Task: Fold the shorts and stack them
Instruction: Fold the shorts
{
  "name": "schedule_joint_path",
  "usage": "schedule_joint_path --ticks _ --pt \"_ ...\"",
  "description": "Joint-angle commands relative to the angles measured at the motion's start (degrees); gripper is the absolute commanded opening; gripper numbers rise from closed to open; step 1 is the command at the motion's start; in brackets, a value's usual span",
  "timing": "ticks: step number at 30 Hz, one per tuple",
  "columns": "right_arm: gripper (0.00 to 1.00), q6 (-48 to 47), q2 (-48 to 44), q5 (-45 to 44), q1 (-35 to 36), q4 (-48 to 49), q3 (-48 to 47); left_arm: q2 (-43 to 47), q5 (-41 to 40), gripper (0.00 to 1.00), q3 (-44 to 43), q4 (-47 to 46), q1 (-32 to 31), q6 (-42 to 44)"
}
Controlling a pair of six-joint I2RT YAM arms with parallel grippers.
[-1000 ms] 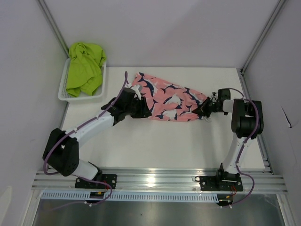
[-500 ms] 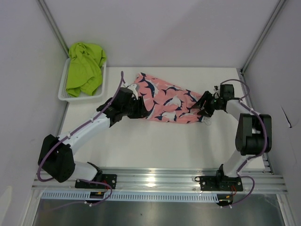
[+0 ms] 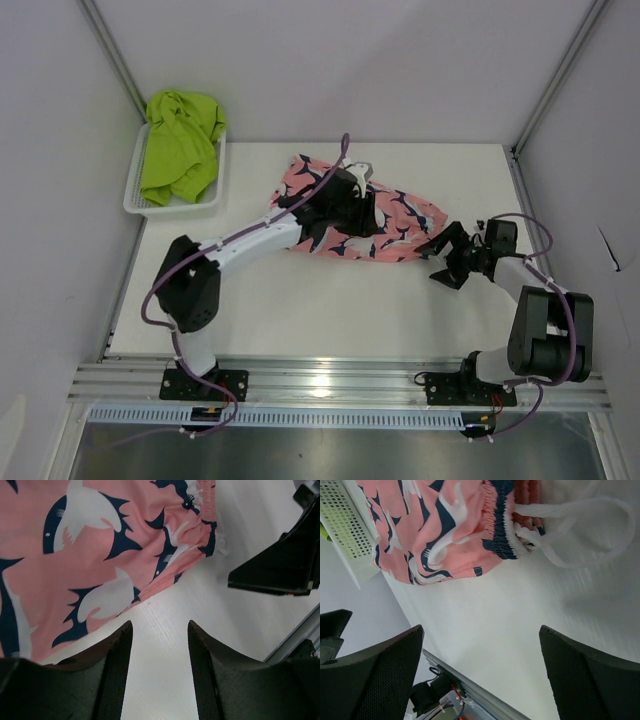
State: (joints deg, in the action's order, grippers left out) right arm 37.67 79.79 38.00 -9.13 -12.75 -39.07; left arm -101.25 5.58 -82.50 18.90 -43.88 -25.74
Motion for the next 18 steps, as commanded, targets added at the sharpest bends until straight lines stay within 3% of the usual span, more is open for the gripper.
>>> schedule_joint_path --ticks 1,9,18 --pt "0.99 4.86 1.85 2.87 -0.02 7.65 1.36 -6.05 -0.23 0.51 -7.48 -0.7 -1.03 0.43" --pt "0.99 9.0 8.36 -0.81 -0.28 14.51 1.37 -16.34 -0.83 0.52 -17.6 1.67 -3.76 -0.46" --pt "0.93 12.42 12.14 -7.23 -0.98 16.79 -0.3 -12.75 -6.28 0.61 -14.01 1.76 -6.48 4.46"
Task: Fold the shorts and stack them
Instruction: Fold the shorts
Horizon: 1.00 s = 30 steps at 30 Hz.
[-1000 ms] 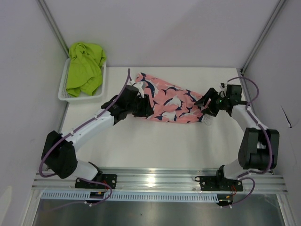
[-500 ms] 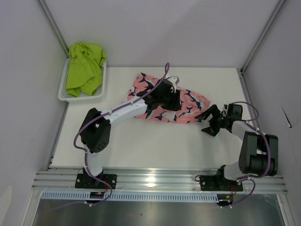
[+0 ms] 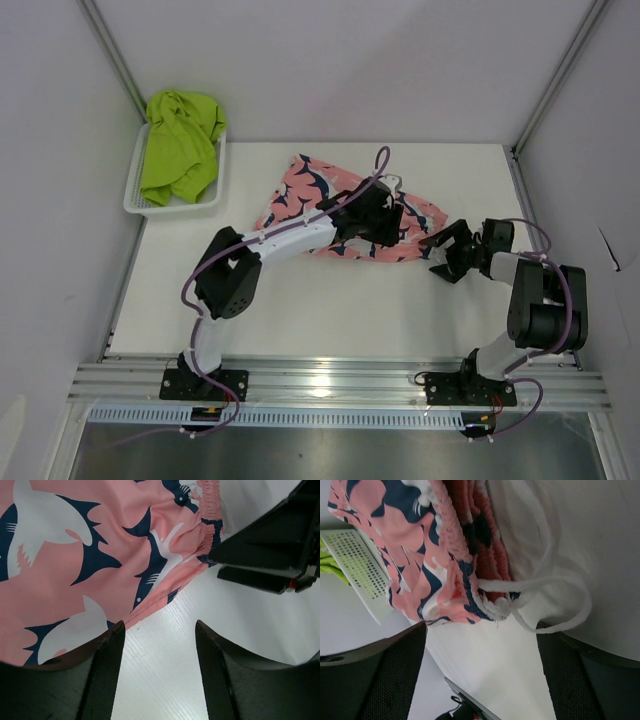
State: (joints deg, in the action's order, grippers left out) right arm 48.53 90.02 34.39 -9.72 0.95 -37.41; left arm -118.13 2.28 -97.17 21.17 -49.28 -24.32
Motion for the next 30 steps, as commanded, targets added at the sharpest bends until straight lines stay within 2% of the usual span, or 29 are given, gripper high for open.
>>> schedule_joint_path --ticks 1,4,11,14,16,18,22,25,26,30 --pt "0.91 1.65 2.96 -3.98 -0.39 3.18 -2.49 4.74 -4.81 0.62 1.97 -0.69 -1.35 4.35" --pt "0.88 2.62 4.11 -4.86 -0.39 4.49 -2.84 7.11 -7.02 0.68 3.82 -1.92 -2.58 7.7" --pt "0.76 2.27 4.9 -7.41 -0.13 3.36 -4.77 8.26 -11.51 0.72 3.3 -0.16 -4.34 11.22" --pt "0.64 1.83 5.52 -7.67 0.14 3.09 -5.39 9.14 -13.61 0.72 3.47 0.19 -5.21 11.92" --pt "0.52 1.74 6.13 -7.5 0.31 3.35 -6.18 9.67 -14.85 0.72 3.56 0.36 -6.0 13.15" --pt "0.49 1.13 7.18 -7.41 0.57 2.66 -7.41 9.67 -17.12 0.73 3.56 0.63 -6.62 14.55" --pt "0.49 -0.1 8.07 -8.02 1.89 1.07 -9.17 9.23 -19.33 0.73 3.56 1.07 -7.5 15.7" --pt "0.3 -0.37 8.16 -8.29 2.24 0.72 -9.7 8.88 -19.33 0.73 3.56 1.33 -7.59 15.96" --pt "0.18 -0.98 8.16 -8.29 2.33 0.46 -9.96 8.7 -19.42 0.73 3.56 1.42 -7.68 16.4" --pt "0.01 -4.13 8.33 -8.38 3.03 -3.38 -11.54 7.83 -20.74 0.73 4.0 1.68 -9.17 19.82"
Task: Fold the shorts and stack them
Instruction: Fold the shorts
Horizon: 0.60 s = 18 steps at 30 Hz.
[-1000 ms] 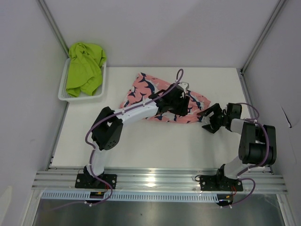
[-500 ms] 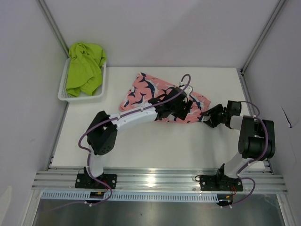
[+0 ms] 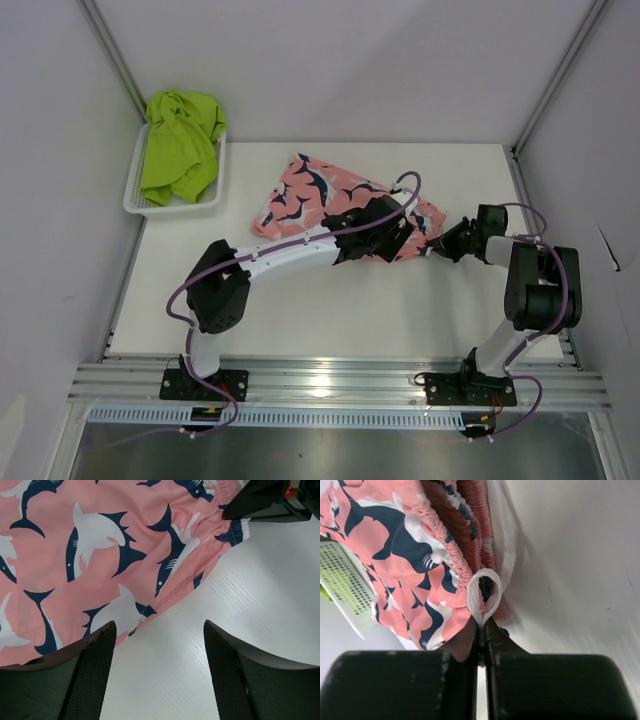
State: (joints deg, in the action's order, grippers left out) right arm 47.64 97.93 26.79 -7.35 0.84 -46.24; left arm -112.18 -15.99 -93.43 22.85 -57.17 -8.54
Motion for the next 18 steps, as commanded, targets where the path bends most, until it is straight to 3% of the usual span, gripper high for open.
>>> schedule_joint_path --ticks 1,7,18 --pt "0.0 -4.04 -0.02 -0.86 0.94 -4.0 -3.15 1.62 -3.69 0.73 0.26 0.09 -2.24 4.84" --pt "0.0 -11.59 -4.58 -0.78 2.34 -11.47 -3.68 0.21 -8.87 0.74 3.95 -3.24 -6.02 12.47" --pt "0.0 -16.87 -15.75 4.76 2.78 -23.43 -3.86 -0.76 -6.6 0.77 9.32 -13.09 -10.6 17.68"
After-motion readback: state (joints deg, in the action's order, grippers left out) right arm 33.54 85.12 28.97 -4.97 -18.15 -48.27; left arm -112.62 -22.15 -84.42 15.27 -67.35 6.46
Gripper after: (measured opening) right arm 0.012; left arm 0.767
